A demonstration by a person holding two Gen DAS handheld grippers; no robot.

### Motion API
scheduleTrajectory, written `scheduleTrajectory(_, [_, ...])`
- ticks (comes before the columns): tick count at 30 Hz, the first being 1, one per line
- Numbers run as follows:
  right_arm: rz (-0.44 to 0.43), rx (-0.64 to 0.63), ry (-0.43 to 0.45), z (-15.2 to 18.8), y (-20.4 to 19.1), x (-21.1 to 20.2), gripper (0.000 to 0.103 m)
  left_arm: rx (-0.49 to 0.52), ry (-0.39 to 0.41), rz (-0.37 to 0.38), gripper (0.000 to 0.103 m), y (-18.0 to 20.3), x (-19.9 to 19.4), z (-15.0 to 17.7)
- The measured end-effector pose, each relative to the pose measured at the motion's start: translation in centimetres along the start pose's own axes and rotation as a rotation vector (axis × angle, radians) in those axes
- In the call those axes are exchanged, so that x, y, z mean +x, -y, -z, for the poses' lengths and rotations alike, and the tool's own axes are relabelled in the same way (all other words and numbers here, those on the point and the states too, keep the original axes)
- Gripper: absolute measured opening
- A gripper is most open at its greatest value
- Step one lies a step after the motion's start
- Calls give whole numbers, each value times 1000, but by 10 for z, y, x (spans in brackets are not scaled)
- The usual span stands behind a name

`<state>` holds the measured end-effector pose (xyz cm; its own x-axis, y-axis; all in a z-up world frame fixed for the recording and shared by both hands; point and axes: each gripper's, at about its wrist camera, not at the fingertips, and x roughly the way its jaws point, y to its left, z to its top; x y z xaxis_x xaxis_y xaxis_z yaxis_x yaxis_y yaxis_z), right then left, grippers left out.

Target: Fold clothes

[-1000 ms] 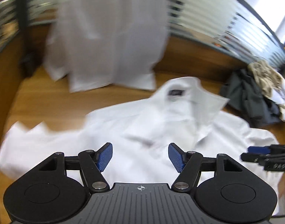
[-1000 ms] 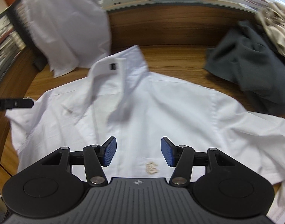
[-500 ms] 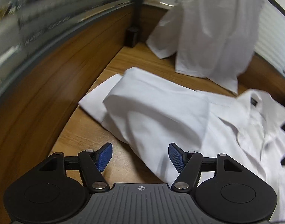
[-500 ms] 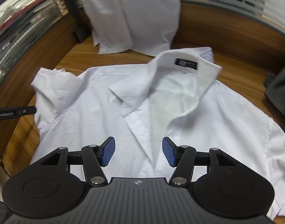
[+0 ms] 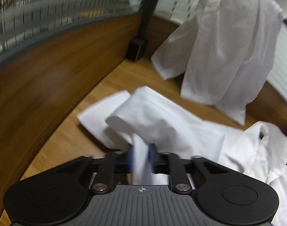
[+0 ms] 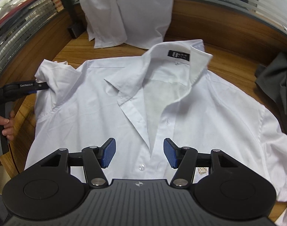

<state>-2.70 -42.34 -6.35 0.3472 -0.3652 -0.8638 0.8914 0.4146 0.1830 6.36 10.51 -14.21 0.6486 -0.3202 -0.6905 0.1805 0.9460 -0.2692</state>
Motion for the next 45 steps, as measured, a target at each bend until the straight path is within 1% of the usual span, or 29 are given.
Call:
scheduleTrajectory(1, [4,9,1,2,1,-2,62,8,23,13,5,5,-7,-1])
scheduleTrajectory(2, [9,19,1,3,3,-3,62,45,46,26,5,13,-15,0])
scheduleTrajectory(5, [14,35,7,7,7,-9,62,193,117,64,5,42,-39,5])
scheduleTrajectory(6, [17,39,9,9,8,-10,62,249,131,91,5,53,-44,8])
scheduleTrajectory(9, [21,53,17,12,13,-15,63,406,116,173,6,86,-48,22])
scheduleTrajectory(11, [26,59,22,14,15,-18,63,495,84,207,8,105,-44,32])
scheduleTrajectory(13, [34,64,28,15,18,-21,63,550,35,247,11,121,-37,41])
scheduleTrajectory(14, [39,70,32,16,20,-23,63,571,10,267,17,127,-34,46])
scheduleTrajectory(15, [43,76,36,17,21,-25,63,596,-22,288,20,134,-29,49])
scheduleTrajectory(16, [45,84,41,19,23,-28,65,619,-55,307,25,139,-24,53])
scheduleTrajectory(17, [48,91,46,20,24,-30,66,637,-84,330,33,144,-20,56])
scheduleTrajectory(18, [53,98,53,22,26,-33,68,652,-112,355,36,147,-16,59])
scheduleTrajectory(19, [57,104,57,24,27,-35,68,667,-140,381,47,151,-13,62])
scheduleTrajectory(20, [61,110,59,25,28,-37,68,673,-160,403,53,153,-12,65])
scheduleTrajectory(21, [66,116,61,27,30,-39,68,674,-177,425,54,154,-13,67])
scheduleTrajectory(24, [81,137,66,32,34,-43,68,634,-185,448,58,145,-25,63])
scheduleTrajectory(25, [85,144,68,33,36,-44,68,602,-178,450,60,138,-31,59])
scheduleTrajectory(27, [91,159,72,37,39,-45,68,511,-159,440,61,121,-41,49])
scheduleTrajectory(28, [94,166,74,39,40,-46,68,460,-147,424,62,110,-46,44])
scheduleTrajectory(30, [98,178,73,42,42,-46,68,332,-145,363,64,88,-49,34])
scheduleTrajectory(33, [104,191,65,47,44,-44,68,96,-181,265,64,50,-40,25])
scheduleTrajectory(34, [104,194,62,48,44,-43,68,16,-201,238,64,39,-34,23])
scheduleTrajectory(36, [103,194,56,49,44,-41,68,-112,-230,203,64,23,-21,20])
scheduleTrajectory(39, [104,185,52,49,42,-40,68,-240,-243,175,67,14,-6,17])
scheduleTrajectory(43, [110,180,56,48,41,-42,68,-382,-244,177,74,13,14,14])
scheduleTrajectory(45, [113,180,55,48,41,-43,68,-446,-258,159,74,11,24,15])
